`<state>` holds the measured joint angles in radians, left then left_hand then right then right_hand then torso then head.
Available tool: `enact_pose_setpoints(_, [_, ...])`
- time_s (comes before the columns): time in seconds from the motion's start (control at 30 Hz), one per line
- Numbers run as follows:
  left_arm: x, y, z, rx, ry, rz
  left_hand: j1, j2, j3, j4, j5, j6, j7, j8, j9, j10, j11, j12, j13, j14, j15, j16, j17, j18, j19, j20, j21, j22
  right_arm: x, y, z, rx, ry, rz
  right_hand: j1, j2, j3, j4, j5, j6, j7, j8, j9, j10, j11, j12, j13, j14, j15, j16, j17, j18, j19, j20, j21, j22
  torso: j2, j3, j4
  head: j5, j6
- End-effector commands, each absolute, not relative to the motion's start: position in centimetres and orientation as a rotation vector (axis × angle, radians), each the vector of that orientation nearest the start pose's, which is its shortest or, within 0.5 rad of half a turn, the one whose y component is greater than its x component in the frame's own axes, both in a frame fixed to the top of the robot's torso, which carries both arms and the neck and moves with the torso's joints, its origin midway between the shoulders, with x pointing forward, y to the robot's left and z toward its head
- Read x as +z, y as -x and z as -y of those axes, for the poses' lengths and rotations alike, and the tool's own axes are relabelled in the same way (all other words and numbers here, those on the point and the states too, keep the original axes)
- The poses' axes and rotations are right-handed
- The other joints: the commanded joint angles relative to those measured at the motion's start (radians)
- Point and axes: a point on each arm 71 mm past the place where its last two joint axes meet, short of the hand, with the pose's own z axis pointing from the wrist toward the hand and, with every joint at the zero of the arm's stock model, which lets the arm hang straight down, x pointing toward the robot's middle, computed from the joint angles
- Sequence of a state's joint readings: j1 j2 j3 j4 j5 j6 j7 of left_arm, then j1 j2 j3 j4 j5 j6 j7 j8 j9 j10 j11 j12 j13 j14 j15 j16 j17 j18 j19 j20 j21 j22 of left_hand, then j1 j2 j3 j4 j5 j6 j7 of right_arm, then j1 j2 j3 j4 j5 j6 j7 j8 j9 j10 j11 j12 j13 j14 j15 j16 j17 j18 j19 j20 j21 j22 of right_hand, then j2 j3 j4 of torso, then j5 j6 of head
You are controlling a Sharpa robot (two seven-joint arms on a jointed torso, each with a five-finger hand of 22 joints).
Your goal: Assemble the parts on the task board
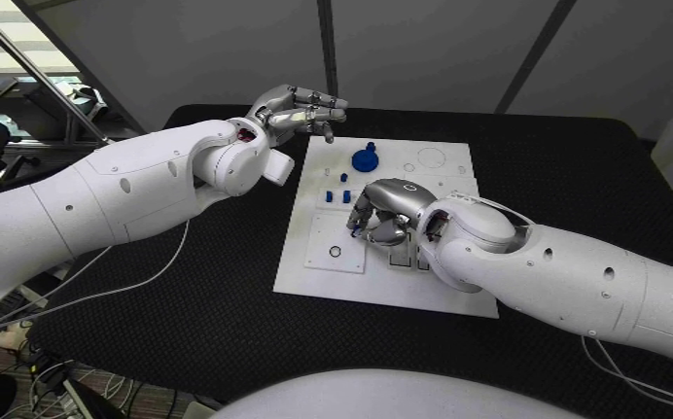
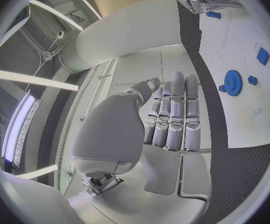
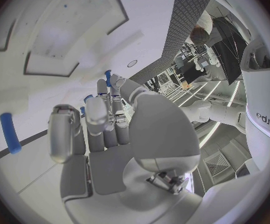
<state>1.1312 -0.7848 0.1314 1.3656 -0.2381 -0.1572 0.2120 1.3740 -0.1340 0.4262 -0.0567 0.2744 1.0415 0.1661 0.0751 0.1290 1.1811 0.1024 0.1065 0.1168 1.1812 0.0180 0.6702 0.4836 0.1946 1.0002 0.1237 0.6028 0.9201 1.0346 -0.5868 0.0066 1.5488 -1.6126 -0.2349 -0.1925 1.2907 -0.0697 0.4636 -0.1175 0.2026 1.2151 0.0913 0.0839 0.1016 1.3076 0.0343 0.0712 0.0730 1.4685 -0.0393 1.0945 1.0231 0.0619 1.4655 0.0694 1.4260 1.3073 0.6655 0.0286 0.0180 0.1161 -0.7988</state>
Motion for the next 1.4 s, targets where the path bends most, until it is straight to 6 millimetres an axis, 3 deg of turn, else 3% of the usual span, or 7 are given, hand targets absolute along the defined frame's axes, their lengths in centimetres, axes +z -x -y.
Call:
enact_pose_setpoints(0.03, [-16.9,-52.2,-21.9,-1.512,0.981,-1.552,0.0,0.01,-0.003,-0.005,0.002,0.001,0.007,-0.004,-0.001,-0.004,0.002,-0.003,0.002,0.003,0.004,-0.007,-0.002,-0.013,-0.007,0.0,-0.004,-0.001,-23.8,-43.5,6.4,0.785,0.366,-1.79,-0.005,0.007,-0.001,-0.006,0.005,-0.001,0.009,0.002,0.001,-0.003,0.005,-0.007,0.0,0.02,-0.005,0.003,-0.001,-0.019,0.022,-0.006,0.003,0.095,0.0,-0.0003,0.0003,0.0,0.0])
enact_pose_setpoints(0.87, [-17.0,-52.2,-22.0,-1.51,0.982,-1.556,-0.002,0.011,-0.004,-0.004,0.001,0.0,0.008,-0.005,-0.001,-0.006,0.002,-0.004,0.002,0.004,0.005,-0.009,-0.002,-0.013,-0.007,0.0,-0.006,-0.002,-24.7,-43.3,6.1,0.742,0.394,-1.822,-0.024,-0.004,-0.012,-0.003,-0.001,-0.012,0.011,-0.01,0.0,-0.02,0.01,-0.011,-0.004,0.017,-0.001,-0.001,-0.013,-0.018,0.02,-0.003,0.002,0.095,-0.001,-0.0005,0.0,-0.001,-0.002])
enact_pose_setpoints(0.97, [-17.0,-52.2,-22.0,-1.51,0.982,-1.556,-0.002,0.011,-0.004,-0.004,0.001,0.0,0.008,-0.005,-0.001,-0.006,0.002,-0.004,0.002,0.004,0.005,-0.009,-0.002,-0.013,-0.007,0.0,-0.006,-0.002,-24.5,-43.3,6.1,0.749,0.383,-1.804,-0.034,-0.017,-0.011,-0.004,-0.003,-0.046,0.023,-0.023,-0.009,-0.064,0.022,-0.012,-0.009,0.014,0.008,-0.003,-0.02,-0.017,0.017,0.002,-0.002,0.09,0.0,-0.0003,0.0006,-0.002,-0.001])
enact_pose_setpoints(1.1, [-17.0,-52.2,-22.1,-1.509,0.982,-1.557,-0.002,0.011,-0.004,-0.004,0.001,0.0,0.008,-0.005,-0.001,-0.006,0.002,-0.004,0.002,0.004,0.005,-0.009,-0.002,-0.013,-0.007,0.0,-0.006,-0.002,-24.2,-43.4,6.1,0.766,0.355,-1.758,-0.053,-0.058,-0.018,-0.009,-0.014,-0.12,0.046,-0.024,-0.031,-0.163,0.049,-0.011,-0.011,-0.008,0.032,-0.064,-0.093,0.002,-0.026,0.022,-0.071,0.012,-0.001,-0.0003,0.0,-0.002,0.001])
enact_pose_setpoints(1.23, [-17.0,-52.2,-22.1,-1.51,0.982,-1.559,-0.002,0.011,-0.004,-0.004,0.001,0.0,0.008,-0.005,-0.001,-0.006,0.002,-0.004,0.002,0.004,0.005,-0.009,-0.002,-0.013,-0.007,0.0,-0.006,-0.002,-23.6,-43.4,6.3,0.797,0.321,-1.691,-0.054,-0.081,-0.034,-0.016,-0.019,-0.159,0.032,-0.023,-0.038,-0.2,0.055,-0.005,-0.009,-0.016,0.036,-0.088,-0.125,0.01,-0.041,0.031,-0.1,-0.019,-0.001,0.0002,0.0,-0.003,0.003])
enact_pose_setpoints(1.4, [-17.0,-52.2,-22.1,-1.51,0.983,-1.562,-0.002,0.011,-0.004,-0.004,0.001,0.0,0.008,-0.005,-0.001,-0.006,0.002,-0.004,0.002,0.004,0.005,-0.009,-0.002,-0.013,-0.007,0.0,-0.006,-0.002,-23.0,-43.1,6.9,0.826,0.294,-1.64,-0.053,-0.085,-0.04,-0.017,-0.019,-0.165,0.027,-0.023,-0.037,-0.204,0.055,-0.002,-0.008,-0.015,0.036,-0.088,-0.127,0.01,-0.04,0.032,-0.101,-0.019,-0.002,0.0006,-0.0001,-0.003,0.006])
